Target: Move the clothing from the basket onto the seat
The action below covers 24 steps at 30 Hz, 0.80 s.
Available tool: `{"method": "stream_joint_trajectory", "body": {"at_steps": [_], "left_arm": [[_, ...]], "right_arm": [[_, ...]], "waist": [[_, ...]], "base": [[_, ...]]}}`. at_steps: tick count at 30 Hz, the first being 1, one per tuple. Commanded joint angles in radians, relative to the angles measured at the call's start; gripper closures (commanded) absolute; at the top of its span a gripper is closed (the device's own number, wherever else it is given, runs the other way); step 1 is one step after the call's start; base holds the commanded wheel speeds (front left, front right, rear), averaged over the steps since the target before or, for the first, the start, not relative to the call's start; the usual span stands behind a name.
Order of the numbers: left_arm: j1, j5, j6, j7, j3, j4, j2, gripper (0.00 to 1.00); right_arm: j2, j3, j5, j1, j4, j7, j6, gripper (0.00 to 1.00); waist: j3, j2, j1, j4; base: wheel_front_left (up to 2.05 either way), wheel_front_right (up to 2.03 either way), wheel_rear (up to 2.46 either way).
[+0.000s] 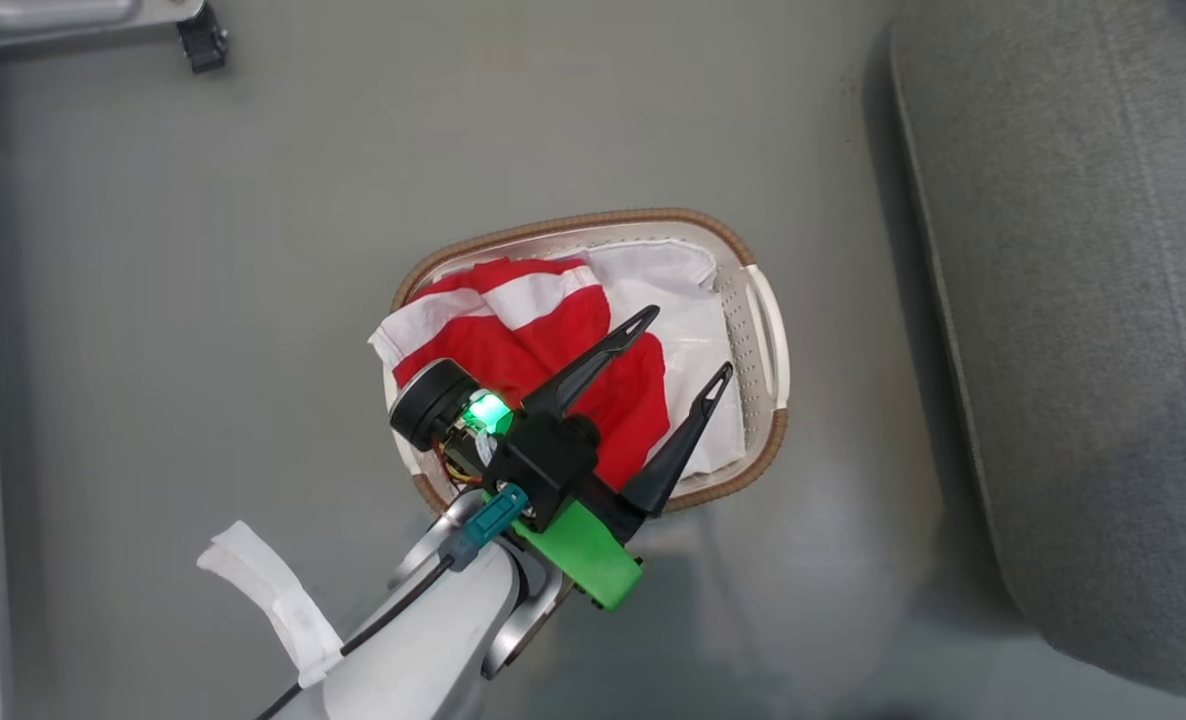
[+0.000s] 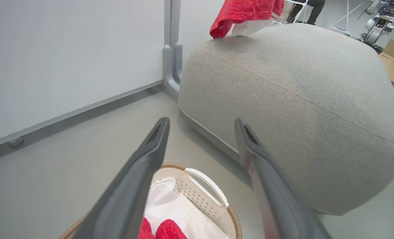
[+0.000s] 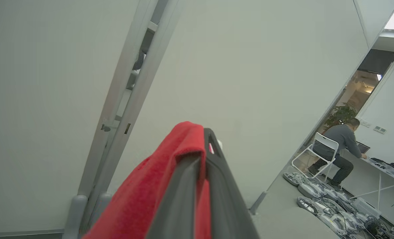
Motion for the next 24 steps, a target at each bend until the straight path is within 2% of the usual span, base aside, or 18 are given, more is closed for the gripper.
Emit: {"method": "stream_joint_trajectory", "body": {"at_steps": [1, 11, 19, 20, 22, 23, 24], "left_arm": [[-0.021, 0.010, -0.003, -0.001, 0.001, -0.009, -0.005, 0.00], [-0.030, 0.023, -0.003, -0.001, 0.017, -0.010, -0.006, 0.00], [-0.014, 0.024, -0.003, -0.001, 0.039, 0.000, 0.007, 0.00], [-0.011, 0.025, -0.003, -0.001, 0.042, 0.001, 0.008, 0.00], [-0.005, 0.024, -0.003, -0.001, 0.045, 0.003, 0.010, 0.00], [-0.002, 0.024, -0.003, -0.001, 0.047, 0.003, 0.011, 0.00], [0.002, 0.023, -0.003, -0.001, 0.050, 0.003, 0.012, 0.00]], "right_arm": [[-0.008, -0.015, -0.018, 0.021, 0.025, -0.002, -0.001, 1.00], [0.039, -0.123, -0.087, 0.192, 0.211, -0.021, -0.001, 1.00], [0.107, -0.186, -0.101, 0.270, 0.246, -0.068, -0.001, 1.00], [0.113, -0.196, -0.100, 0.275, 0.250, -0.071, -0.001, 0.93], [0.126, -0.209, -0.104, 0.287, 0.253, -0.077, -0.001, 0.62], [0.130, -0.215, -0.103, 0.289, 0.254, -0.082, -0.001, 0.16], [0.135, -0.220, -0.105, 0.294, 0.255, -0.085, -0.001, 0.00]], "waist": [[0.088, -0.0001, -0.0001, 0.082], [0.129, -0.0001, -0.0001, 0.080], [0.108, -0.0001, -0.0001, 0.047], [0.104, -0.0001, -0.0001, 0.043], [0.095, -0.0001, -0.0001, 0.036], [0.091, -0.0001, -0.0001, 0.033], [0.084, -0.0001, -0.0001, 0.029]], "base": [[0.00, 0.00, 0.00], [0.00, 0.00, 0.00], [0.00, 0.00, 0.00], [0.00, 0.00, 0.00], [0.00, 0.00, 0.00], [0.00, 0.00, 0.00], [0.00, 0.00, 0.00]]}}
